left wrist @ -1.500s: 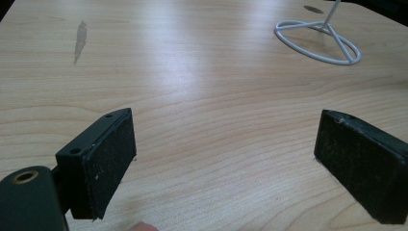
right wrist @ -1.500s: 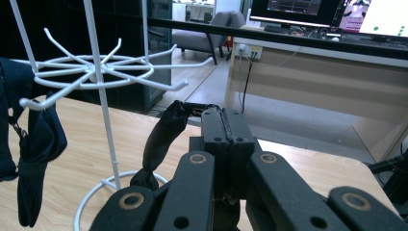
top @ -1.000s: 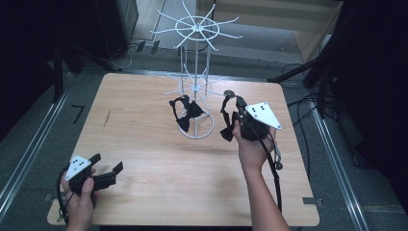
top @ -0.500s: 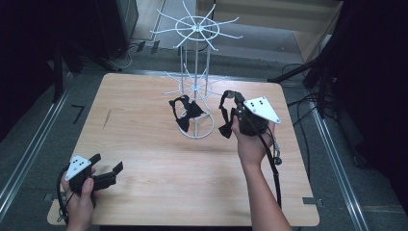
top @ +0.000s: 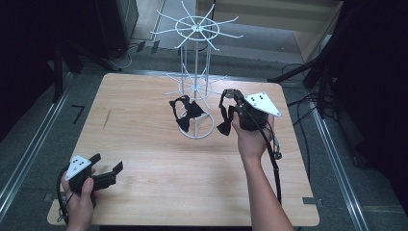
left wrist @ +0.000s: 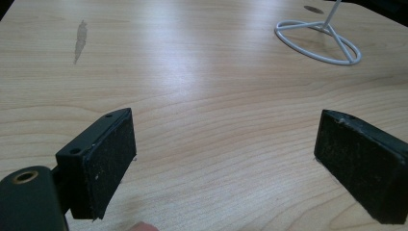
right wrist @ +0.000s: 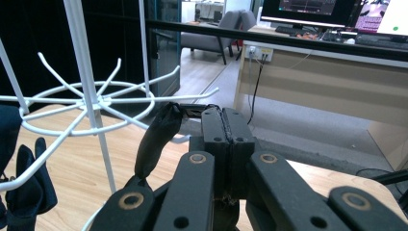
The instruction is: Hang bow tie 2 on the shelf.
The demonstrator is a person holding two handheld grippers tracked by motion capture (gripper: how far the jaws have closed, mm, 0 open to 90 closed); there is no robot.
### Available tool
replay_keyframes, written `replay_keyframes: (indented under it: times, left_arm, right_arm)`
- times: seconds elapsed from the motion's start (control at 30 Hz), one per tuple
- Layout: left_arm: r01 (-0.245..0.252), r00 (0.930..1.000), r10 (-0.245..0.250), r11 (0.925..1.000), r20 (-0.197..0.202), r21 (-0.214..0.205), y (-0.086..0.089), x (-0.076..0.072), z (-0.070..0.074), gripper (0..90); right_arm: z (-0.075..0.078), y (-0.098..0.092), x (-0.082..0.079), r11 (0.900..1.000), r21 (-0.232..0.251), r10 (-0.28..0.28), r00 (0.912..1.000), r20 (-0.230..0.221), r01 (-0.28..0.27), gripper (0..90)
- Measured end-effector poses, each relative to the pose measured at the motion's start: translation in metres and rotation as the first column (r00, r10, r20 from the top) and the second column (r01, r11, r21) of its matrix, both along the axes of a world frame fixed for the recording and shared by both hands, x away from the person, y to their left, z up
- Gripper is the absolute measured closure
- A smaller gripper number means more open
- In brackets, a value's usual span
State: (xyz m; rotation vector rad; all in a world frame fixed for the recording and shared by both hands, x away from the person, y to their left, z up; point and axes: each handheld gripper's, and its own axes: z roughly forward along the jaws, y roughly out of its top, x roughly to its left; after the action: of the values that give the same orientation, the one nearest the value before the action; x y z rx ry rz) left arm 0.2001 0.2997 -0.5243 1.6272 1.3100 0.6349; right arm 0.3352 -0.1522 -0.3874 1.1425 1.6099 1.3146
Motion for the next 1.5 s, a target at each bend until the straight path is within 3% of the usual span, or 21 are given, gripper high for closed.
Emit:
replay_keyframes:
  times: [0.37,0.9,1.5]
  left_arm:
    - [0.0,1.0,0.0,1.0,0.0,0.0,0.0,0.0,0.0,8.2]
    - [0.0,1.0,0.0,1.0,0.0,0.0,0.0,0.0,0.0,8.2]
    - [0.0,1.0,0.0,1.0,0.001,-0.003,0.001,0.0,0.0,8.2]
  right_arm:
    - [-0.008,0.0,0.011,0.9997,0.023,0.012,0.9988,-0.047,-0.011,90.0]
    - [-0.016,0.002,0.007,0.9977,0.046,0.052,0.9966,-0.064,-0.049,90.0]
    - [-0.029,0.017,0.01,0.9966,0.02,0.081,0.9934,-0.081,-0.08,90.0]
